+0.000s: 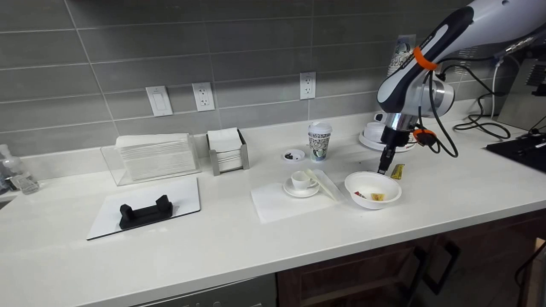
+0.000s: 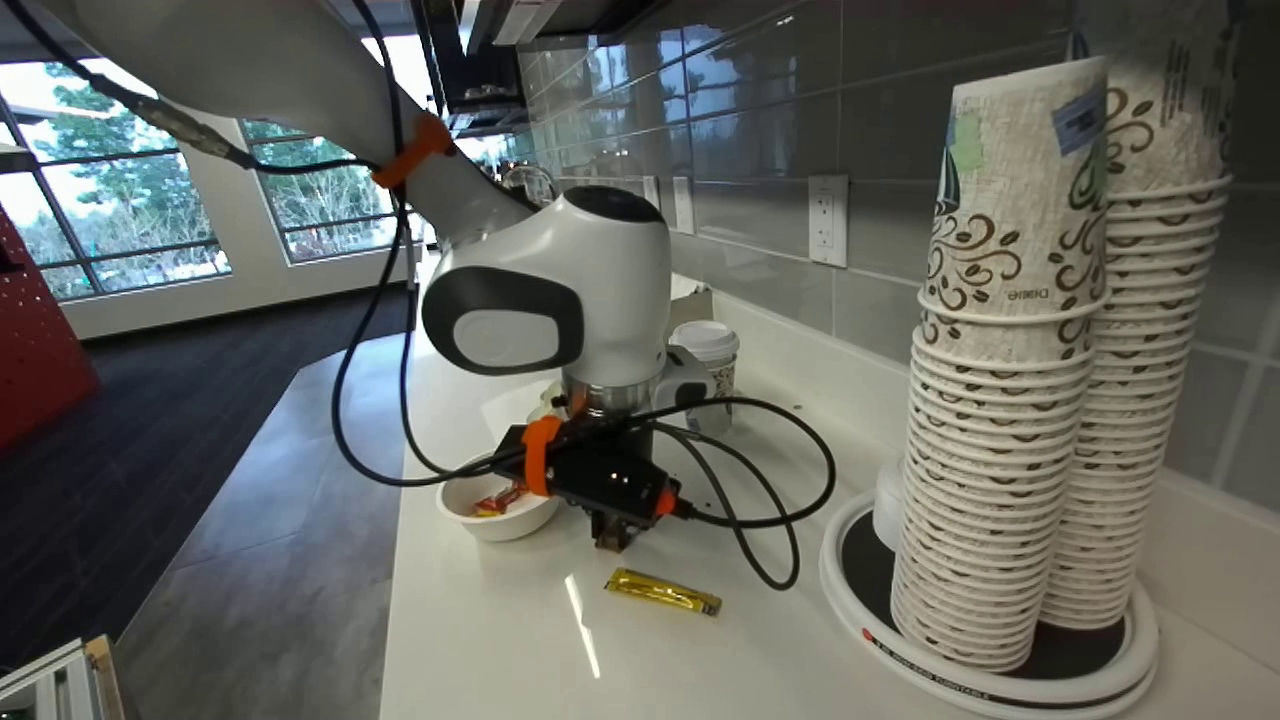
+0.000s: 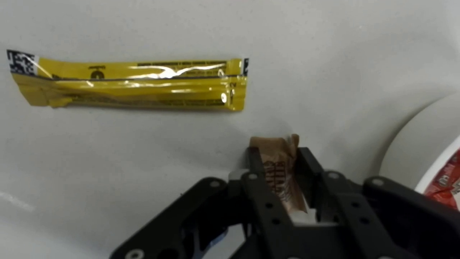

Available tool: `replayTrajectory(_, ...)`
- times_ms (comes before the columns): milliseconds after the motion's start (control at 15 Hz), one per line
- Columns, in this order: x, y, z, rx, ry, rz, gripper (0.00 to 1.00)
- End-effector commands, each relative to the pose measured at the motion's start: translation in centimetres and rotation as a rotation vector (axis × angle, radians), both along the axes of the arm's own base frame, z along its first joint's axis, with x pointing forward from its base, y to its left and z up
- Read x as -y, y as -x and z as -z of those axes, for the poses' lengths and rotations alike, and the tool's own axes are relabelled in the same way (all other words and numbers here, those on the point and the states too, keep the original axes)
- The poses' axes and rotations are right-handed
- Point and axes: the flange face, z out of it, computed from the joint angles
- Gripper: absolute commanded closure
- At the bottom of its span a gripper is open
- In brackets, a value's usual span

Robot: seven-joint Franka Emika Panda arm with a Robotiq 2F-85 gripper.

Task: Put the brown sachet in the bowl

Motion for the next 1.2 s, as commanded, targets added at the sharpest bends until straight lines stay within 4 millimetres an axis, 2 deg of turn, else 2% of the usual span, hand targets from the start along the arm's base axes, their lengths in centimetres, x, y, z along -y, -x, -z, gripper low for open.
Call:
replayTrajectory(0,0.0,0.2,-0.3,0.015,-0.007,0.011,0.79)
replayTrajectory(133,0.0,0.2,-0.3,0.014,-0.005,0.013,0.89)
replayTrajectory(200,0.0,0.2,-0.3,0.013,-0.005,0.014,0.89)
replayTrajectory(267,0.1,0.2,-0.3,0.013,-0.003,0.016,0.96)
replayTrajectory(333,0.1,0.2,-0.3,0.013,-0.001,0.019,0.98)
replayTrajectory(667,0.3,0.6,-1.9,0.034,0.014,0.064,1.0)
replayTrajectory(867,0.5,1.2,-3.7,0.025,0.024,0.115,1.0)
replayTrajectory(1133,0.3,3.3,-6.7,-0.003,-0.022,0.111,1.0)
